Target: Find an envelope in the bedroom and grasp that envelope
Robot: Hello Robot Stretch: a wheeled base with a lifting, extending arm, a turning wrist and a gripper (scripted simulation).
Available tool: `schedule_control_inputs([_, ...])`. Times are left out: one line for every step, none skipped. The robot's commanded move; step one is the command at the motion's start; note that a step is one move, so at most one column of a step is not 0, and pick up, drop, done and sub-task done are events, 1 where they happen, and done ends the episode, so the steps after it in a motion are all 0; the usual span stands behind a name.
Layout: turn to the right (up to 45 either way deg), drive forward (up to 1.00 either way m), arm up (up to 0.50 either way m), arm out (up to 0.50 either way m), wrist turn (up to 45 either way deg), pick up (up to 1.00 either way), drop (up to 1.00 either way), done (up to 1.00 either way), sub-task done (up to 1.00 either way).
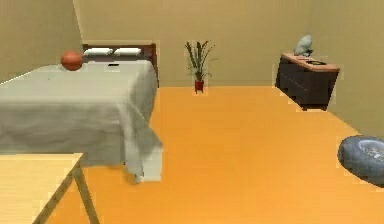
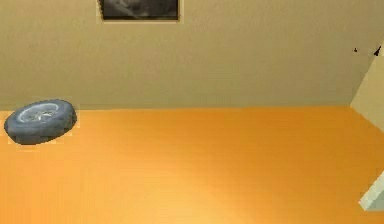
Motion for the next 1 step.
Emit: schedule_control_inputs([-45.0, 0.0, 0.0, 0.0, 0.0, 0.0, 0.0, 0.0, 0.0])
